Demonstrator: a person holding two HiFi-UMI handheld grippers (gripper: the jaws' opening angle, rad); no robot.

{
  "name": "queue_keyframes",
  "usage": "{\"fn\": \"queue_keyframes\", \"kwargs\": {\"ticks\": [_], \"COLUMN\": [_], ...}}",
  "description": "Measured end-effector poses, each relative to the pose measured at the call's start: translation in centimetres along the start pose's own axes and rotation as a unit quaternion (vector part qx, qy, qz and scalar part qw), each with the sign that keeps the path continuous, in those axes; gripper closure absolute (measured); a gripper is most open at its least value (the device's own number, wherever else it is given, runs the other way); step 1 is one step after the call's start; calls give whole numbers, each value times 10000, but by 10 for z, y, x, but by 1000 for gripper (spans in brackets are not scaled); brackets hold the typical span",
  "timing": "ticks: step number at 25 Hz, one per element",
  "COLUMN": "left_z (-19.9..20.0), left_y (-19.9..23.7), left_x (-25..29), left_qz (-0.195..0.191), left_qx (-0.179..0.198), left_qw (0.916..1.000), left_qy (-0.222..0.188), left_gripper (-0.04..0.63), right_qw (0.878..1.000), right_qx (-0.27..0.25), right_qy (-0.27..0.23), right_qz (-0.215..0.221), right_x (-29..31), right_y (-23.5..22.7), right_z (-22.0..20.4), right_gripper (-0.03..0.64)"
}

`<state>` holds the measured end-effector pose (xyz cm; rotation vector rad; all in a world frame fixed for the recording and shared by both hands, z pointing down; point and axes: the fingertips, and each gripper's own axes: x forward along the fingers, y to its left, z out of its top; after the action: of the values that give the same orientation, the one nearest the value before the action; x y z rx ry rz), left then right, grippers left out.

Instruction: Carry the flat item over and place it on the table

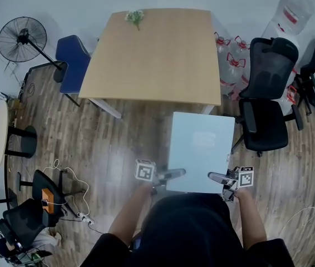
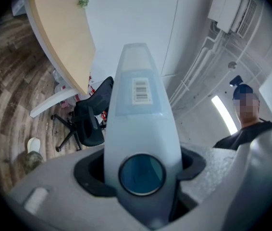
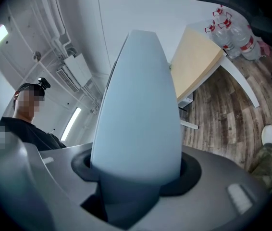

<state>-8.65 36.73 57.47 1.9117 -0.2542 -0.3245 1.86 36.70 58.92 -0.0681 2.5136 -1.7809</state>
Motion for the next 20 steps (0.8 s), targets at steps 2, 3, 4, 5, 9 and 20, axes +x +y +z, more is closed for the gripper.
{"fn": "queue_keyframes", "kwargs": {"ticks": [2, 3, 4, 5, 9, 20], "left_z": [23, 36, 50, 65, 115, 236], "left_y": [17, 24, 29, 32, 47, 112], "left_x": [5, 9, 15, 22, 55, 126], "left_qz": [102, 147, 184, 214, 243, 667], "left_qx": [87, 107, 89, 59, -38, -271], "left_qw": [9999, 9998, 9998, 9997, 9995, 9972], "left_qy": [-16, -34, -63, -93, -191, -220], "left_gripper": [279, 279, 279, 279, 278, 270], "right_qw": [9999, 9999, 9998, 9998, 9996, 9979], "right_qx": [11, 30, 47, 55, 111, 543], "right_qy": [35, 67, 96, 113, 200, 313], "right_qz": [96, 126, 147, 166, 191, 184], "right_x": [5, 7, 7, 7, 0, -11], "right_y": [-13, -19, -24, -28, -49, -104], "right_z": [27, 43, 58, 74, 133, 276], "right_gripper": [321, 321, 321, 321, 321, 321]}}
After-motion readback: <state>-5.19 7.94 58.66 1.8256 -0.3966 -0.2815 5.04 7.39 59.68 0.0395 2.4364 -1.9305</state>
